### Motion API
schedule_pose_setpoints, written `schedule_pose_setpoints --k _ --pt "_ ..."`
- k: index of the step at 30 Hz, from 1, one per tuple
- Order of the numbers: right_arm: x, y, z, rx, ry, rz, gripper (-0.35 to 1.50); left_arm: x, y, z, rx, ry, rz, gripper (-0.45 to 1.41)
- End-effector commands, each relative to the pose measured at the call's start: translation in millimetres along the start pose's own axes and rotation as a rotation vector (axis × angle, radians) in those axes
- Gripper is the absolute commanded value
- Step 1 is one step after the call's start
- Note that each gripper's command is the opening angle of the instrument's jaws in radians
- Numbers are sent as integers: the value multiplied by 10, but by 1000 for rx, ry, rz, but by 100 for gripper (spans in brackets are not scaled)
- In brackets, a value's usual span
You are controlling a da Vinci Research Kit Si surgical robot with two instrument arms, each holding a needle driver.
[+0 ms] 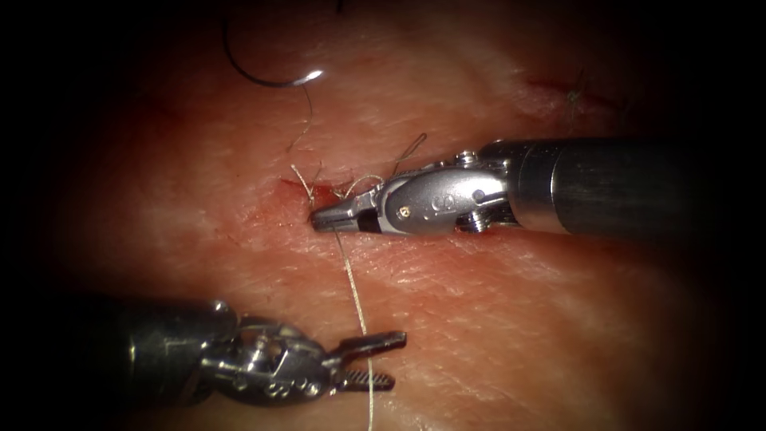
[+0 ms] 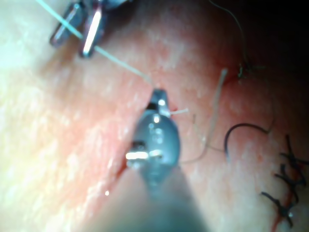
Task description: Wound Closure
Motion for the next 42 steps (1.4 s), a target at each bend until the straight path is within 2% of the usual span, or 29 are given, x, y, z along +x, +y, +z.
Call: schedule_pose_setpoints --k 1,2,8,13,15,16,19,20,21,22,23,24,28,33,35,37,38,39,40,41,42 --pt "-3 1 7 -1 -1 -2 -35 0 6 6 -4 5 18 -25" --pt "-3 1 7 2 -2 -2 -35 -1 7 5 -4 6 25 -45" --pt "-9 -1 4 3 -31 -5 -35 0 4 -14 14 31 20 -45" --pt "-4 -18 2 -3 -42 -18 -35 3 -7 -32 40 61 7 -45" --pt "5 -30 -13 -36 -49 -25 -6 -1 -13 -43 49 80 7 -45" --pt "13 -40 -27 -34 -44 -27 -11 -3 -16 -51 52 79 4 -45" --pt "26 -53 -51 -46 -25 -11 -6 -5 -18 -59 57 79 2 -45" --pt "34 -58 -65 -50 -29 -4 0 -6 -18 -63 61 84 1 -45" --pt "37 -60 -71 -56 -28 8 15 -7 -19 -64 63 86 0 -45" --pt "45 -66 -81 -67 -10 45 67 -7 -20 -66 64 88 -1 -45" --pt "48 -68 -84 -72 -3 57 98 -6 -20 -67 67 89 -8 -45" --pt "51 -71 -88 -77 4 63 108 -5 -20 -67 67 89 -8 -45" --pt "63 -73 -99 -75 16 79 125 -1 -19 -66 68 87 -9 -45" --pt "65 -59 -108 -97 23 127 145 1 -17 -67 68 86 -8 -45" --pt "65 -53 -115 -95 27 133 143 1 -15 -69 68 87 -6 -45" --pt "66 -44 -121 -58 33 140 123 1 -11 -71 68 86 -5 -45" --pt "67 -40 -124 -41 37 144 103 2 -10 -70 69 84 -4 -45" --pt "68 -37 -125 -22 40 152 69 2 -8 -69 69 83 -2 -45" --pt "70 -31 -125 7 34 173 4 3 -5 -68 71 79 -1 -45" --pt "71 -26 -124 17 25 177 -35 4 -4 -67 72 78 0 -45" --pt "72 -22 -123 19 20 181 -35 5 -2 -66 72 79 1 -45"
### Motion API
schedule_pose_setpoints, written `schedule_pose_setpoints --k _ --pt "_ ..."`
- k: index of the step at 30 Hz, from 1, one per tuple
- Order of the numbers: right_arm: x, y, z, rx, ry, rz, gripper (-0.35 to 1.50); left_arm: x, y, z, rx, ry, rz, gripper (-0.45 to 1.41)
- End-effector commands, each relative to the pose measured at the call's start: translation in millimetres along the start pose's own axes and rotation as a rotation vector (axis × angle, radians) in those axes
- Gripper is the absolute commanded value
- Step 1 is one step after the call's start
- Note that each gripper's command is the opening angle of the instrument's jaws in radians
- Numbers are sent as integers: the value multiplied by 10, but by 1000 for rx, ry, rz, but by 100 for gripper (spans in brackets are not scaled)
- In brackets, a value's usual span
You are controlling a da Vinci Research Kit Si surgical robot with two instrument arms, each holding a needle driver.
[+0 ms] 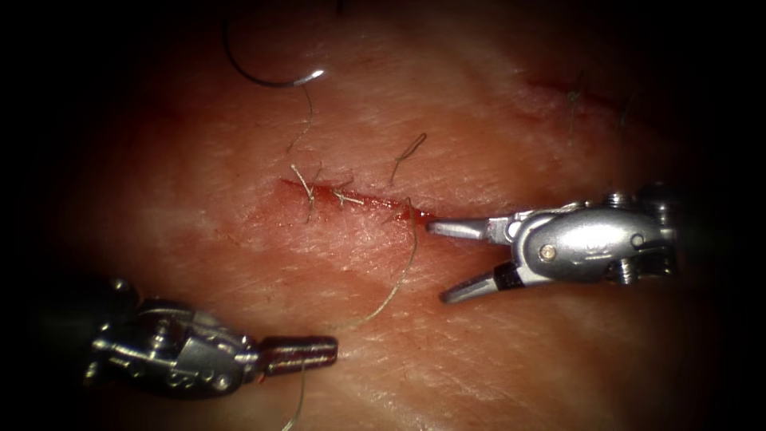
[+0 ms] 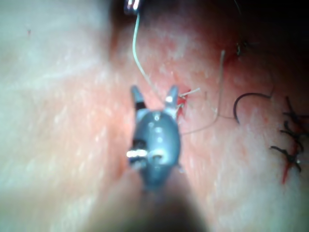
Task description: Wound Closure
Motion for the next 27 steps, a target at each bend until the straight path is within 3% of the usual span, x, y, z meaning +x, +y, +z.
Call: schedule_pose_setpoints --k 1,9,16,22,27 --pt "3 12 14 -3 1 1 -35 -1 7 10 -2 5 2 -45" --pt "10 35 60 12 18 13 -35 1 9 19 -15 8 5 -45" --pt "-27 61 118 2 -24 -16 -35 8 1 15 -20 17 -3 -45" --pt "-66 34 149 44 -16 -80 -35 8 -29 2 -24 43 -31 -45" --pt "-70 8 148 59 -6 -73 -35 -2 -67 -4 21 49 -44 -45"
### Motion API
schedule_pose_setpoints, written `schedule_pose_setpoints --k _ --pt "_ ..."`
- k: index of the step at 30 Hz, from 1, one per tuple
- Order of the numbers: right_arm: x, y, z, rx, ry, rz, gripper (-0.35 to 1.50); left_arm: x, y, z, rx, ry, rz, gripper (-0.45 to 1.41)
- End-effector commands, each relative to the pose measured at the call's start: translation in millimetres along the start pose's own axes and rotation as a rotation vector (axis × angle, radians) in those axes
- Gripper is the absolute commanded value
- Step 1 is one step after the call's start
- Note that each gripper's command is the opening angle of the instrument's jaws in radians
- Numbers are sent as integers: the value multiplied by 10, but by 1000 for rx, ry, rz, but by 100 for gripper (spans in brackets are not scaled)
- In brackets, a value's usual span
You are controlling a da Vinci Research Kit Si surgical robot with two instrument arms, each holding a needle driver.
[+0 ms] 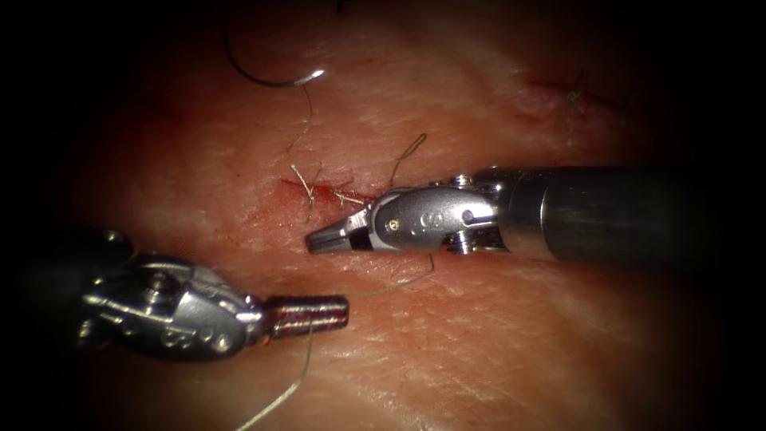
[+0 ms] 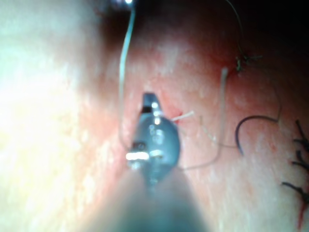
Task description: Wound Closure
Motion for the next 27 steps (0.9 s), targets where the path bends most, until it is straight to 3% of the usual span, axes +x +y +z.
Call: schedule_pose_setpoints --k 1,8,16,27 --pt "5 -8 -1 0 19 6 -35 -12 -6 11 7 -2 -10 -45" --pt "25 -6 -15 -16 64 10 -35 -78 -17 31 16 -16 -1 -45" --pt "27 -10 -23 -34 108 12 -35 -139 -21 43 24 -25 -12 -45" --pt "15 -11 -40 -128 231 90 -35 -163 14 67 -10 7 -14 -45"
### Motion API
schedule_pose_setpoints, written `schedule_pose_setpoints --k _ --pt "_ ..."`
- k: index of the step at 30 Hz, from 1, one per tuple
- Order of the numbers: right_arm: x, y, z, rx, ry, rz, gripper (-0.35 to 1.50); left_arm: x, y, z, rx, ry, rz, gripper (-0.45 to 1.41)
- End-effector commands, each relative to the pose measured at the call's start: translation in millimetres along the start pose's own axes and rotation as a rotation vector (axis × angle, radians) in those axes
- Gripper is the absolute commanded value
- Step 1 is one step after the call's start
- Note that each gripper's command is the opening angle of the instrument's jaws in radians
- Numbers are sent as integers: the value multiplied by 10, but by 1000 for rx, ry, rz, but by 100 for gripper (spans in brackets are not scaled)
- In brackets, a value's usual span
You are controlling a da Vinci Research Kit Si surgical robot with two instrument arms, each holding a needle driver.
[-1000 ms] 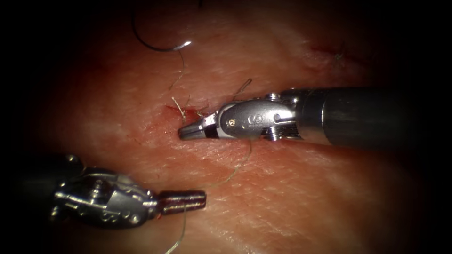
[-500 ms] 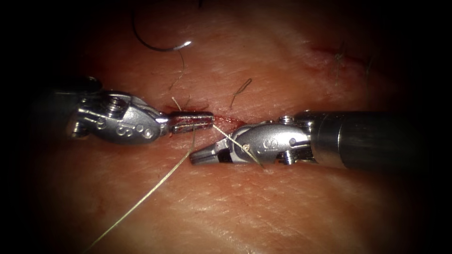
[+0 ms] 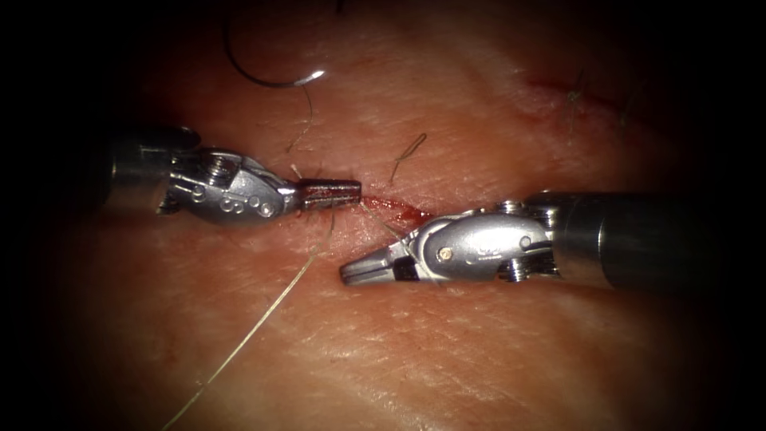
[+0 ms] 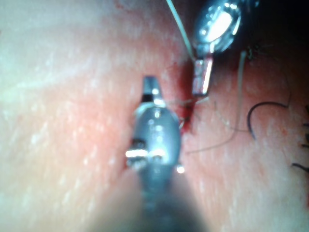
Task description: Wound Closure
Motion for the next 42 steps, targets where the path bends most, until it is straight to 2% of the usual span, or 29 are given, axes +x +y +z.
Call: schedule_pose_setpoints --k 1,9,20,25,28,29,34,35,42 --pt "-11 1 5 -13 16 11 -35 -4 5 9 -8 7 -2 -45" --pt "-18 6 -5 -67 130 74 -35 -17 22 15 -32 19 8 -45" --pt "-14 13 -7 -118 211 121 -35 -25 45 26 -63 22 14 -45" --pt "-14 18 1 -163 188 163 -35 -20 53 27 -65 25 13 -45" --pt "-15 21 3 -193 185 184 10 -16 56 26 -69 26 15 -45" --pt "-15 22 4 -201 183 192 17 -15 57 26 -69 26 15 -45" --pt "-15 27 7 -234 191 226 39 -12 64 28 -72 30 15 -45" --pt "-14 31 10 -264 182 238 56 -12 69 29 -76 29 14 -45" --pt "-25 42 17 -331 136 260 78 5 80 29 -88 26 18 -45"
